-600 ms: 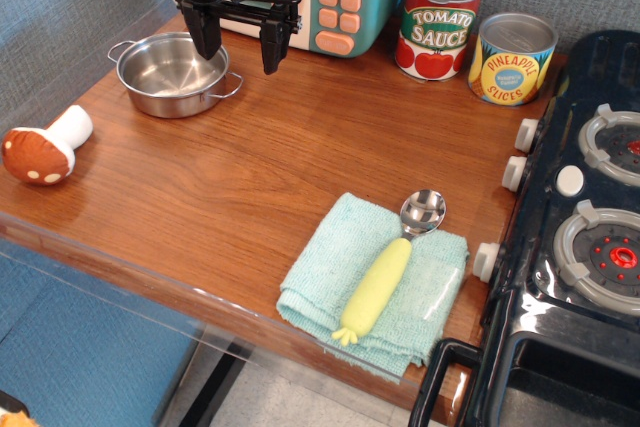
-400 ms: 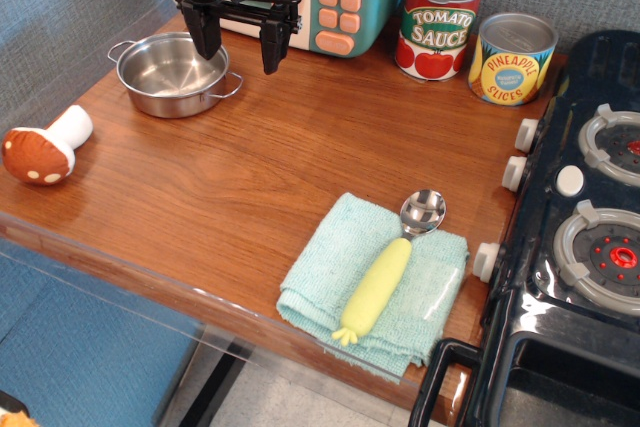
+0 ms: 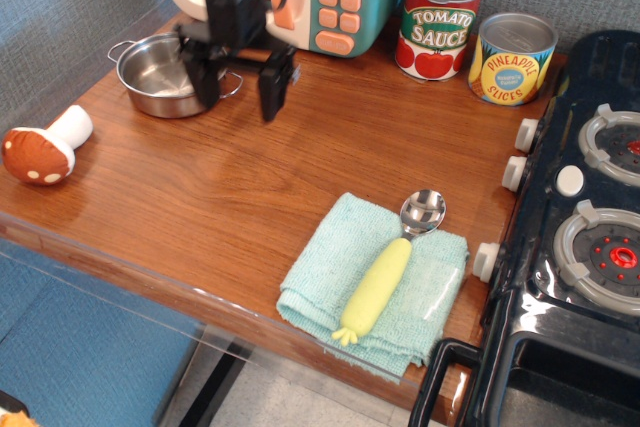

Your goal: Put the mushroom inside the silver pot.

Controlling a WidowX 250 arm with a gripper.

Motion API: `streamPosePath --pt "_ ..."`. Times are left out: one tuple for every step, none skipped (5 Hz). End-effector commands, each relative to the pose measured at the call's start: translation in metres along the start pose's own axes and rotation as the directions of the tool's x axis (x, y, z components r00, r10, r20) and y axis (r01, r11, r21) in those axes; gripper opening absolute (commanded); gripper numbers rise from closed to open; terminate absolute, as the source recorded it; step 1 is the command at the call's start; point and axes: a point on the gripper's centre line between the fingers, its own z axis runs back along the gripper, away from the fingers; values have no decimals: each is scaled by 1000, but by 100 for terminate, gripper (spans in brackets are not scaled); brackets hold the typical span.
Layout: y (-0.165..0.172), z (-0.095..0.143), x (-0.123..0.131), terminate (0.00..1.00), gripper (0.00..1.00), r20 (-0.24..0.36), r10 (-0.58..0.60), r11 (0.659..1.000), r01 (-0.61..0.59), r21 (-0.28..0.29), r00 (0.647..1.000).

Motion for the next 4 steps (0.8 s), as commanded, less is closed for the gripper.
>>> streamPosePath --pt "42 39 -36 0 100 112 25 1000 -25 -4 993" --pt "76 40 -59 0 100 118 28 998 -34 48 993" --pt "97 47 -66 0 100 146 1 996 -14 90 989" --pt "117 56 -74 0 100 160 18 994 -35 107 987"
